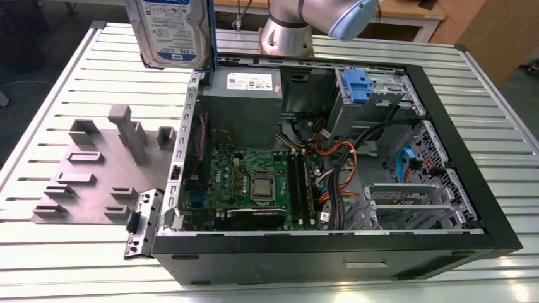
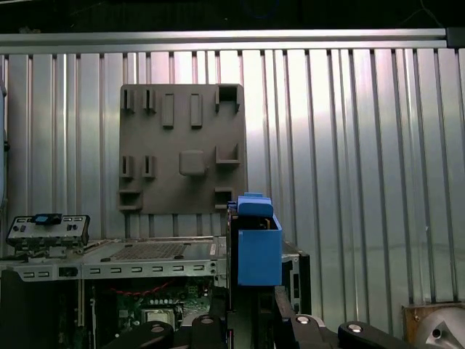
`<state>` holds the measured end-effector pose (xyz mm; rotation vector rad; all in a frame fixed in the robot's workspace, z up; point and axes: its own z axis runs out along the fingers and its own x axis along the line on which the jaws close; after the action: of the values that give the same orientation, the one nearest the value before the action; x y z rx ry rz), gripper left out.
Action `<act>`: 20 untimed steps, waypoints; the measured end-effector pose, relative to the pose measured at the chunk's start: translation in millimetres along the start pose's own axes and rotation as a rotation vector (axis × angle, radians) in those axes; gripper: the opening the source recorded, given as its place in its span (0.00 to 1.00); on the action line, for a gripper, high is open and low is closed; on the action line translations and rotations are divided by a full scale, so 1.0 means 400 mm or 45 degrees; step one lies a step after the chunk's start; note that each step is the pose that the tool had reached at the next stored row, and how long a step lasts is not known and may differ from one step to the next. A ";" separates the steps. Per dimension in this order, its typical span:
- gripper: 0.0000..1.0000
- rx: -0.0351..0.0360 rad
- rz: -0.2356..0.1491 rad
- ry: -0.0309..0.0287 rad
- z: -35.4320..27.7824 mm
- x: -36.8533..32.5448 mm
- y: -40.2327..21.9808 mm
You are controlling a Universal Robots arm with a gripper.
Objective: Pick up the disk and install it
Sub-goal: 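Pick up the disk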
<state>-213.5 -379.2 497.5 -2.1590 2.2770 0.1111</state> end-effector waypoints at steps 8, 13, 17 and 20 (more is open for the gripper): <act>0.35 0.0000 0.000 0.0000 0.000 0.000 -0.008; 0.35 0.0000 0.000 0.0000 -0.001 -0.001 -0.020; 0.35 0.0000 0.000 0.0000 -0.001 -0.002 -0.033; 0.35 0.0000 0.000 0.0000 -0.002 -0.002 -0.043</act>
<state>-196.3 -379.2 497.5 -2.1590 2.2770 0.1112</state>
